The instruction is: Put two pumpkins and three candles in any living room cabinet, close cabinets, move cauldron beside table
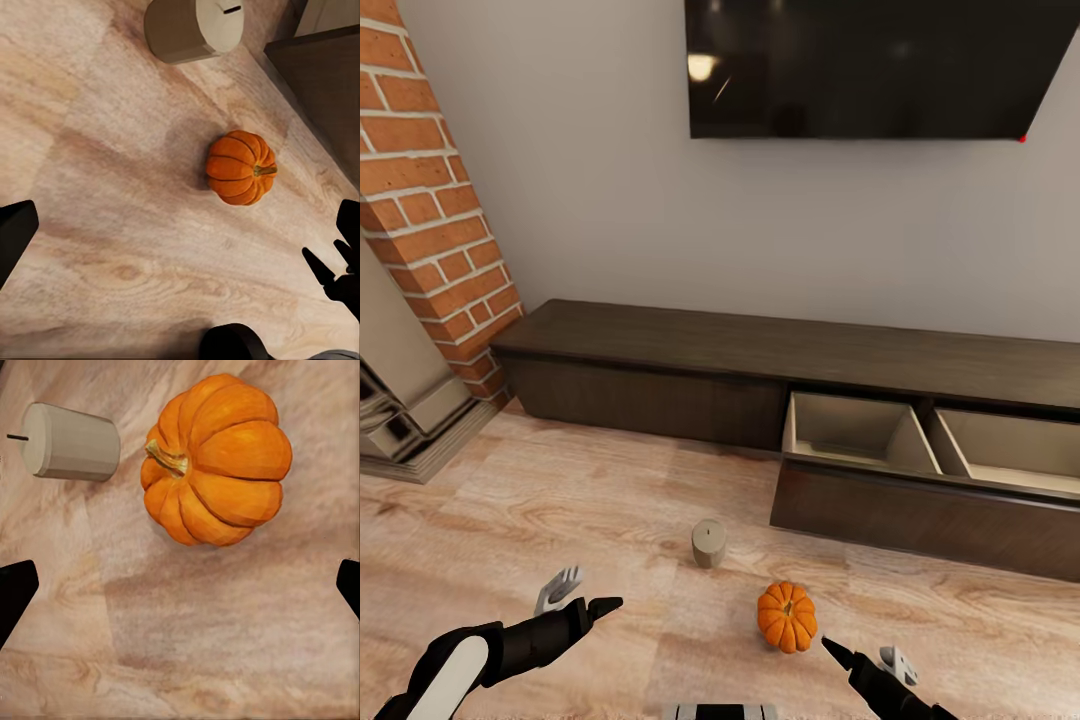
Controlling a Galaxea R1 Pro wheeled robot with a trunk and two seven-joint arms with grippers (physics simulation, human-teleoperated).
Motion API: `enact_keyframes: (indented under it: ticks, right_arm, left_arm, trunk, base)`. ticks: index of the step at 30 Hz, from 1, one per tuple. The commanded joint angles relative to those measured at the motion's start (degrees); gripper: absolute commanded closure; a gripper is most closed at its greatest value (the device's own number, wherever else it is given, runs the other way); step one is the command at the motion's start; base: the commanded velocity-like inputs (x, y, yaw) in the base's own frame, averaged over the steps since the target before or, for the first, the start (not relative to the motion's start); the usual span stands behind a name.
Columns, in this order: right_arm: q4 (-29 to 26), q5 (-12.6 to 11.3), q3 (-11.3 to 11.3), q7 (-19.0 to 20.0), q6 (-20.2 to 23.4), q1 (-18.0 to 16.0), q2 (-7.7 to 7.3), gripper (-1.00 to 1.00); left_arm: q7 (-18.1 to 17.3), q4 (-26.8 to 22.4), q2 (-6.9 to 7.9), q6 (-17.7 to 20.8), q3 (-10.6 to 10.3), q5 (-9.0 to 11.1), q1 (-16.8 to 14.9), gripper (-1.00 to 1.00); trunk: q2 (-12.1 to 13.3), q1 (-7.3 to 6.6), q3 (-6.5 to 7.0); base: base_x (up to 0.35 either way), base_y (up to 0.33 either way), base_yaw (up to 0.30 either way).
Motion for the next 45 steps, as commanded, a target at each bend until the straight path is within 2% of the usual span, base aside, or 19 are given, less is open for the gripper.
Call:
enact_keyframes:
  ticks: [1,5,9,36,45]
  right_arm:
    - [-0.02,-0.60,0.42,1.37,0.58,-0.02,-0.07,-1.00]
    - [-0.01,-0.56,0.68,8.09,2.16,-0.02,-0.17,-1.00]
    - [0.04,-0.45,0.69,9.71,3.04,-0.02,-0.09,-1.00]
    - [0.88,-0.89,0.20,9.82,3.84,-0.02,-0.50,-1.00]
    - [0.92,-2.82,0.25,7.46,4.24,-0.02,-0.58,-1.00]
  left_arm:
    - [-0.32,0.00,0.03,0.12,-0.03,-0.27,-0.03,-1.00]
    - [-0.37,0.00,0.03,0.12,-0.03,-0.28,-0.01,-1.00]
    - [-0.40,-0.02,0.03,0.12,-0.04,-0.28,0.05,-1.00]
    - [-0.32,-0.09,0.03,0.12,-0.12,-0.80,0.15,-1.00]
    - [-0.32,-0.05,0.11,0.12,-0.12,-0.82,0.15,-1.00]
  trunk:
    - [-0.03,0.01,-0.27]
    - [-0.09,0.11,-1.16]
    - [-0.13,0.19,-1.82]
    - [-0.13,0.19,-1.82]
    - [-0.13,0.19,-1.82]
  base:
    - [0.000,0.000,0.000]
    - [0.000,0.000,0.000]
    - [0.000,0.000,0.000]
    - [0.071,0.014,0.000]
    - [0.002,0.051,0.000]
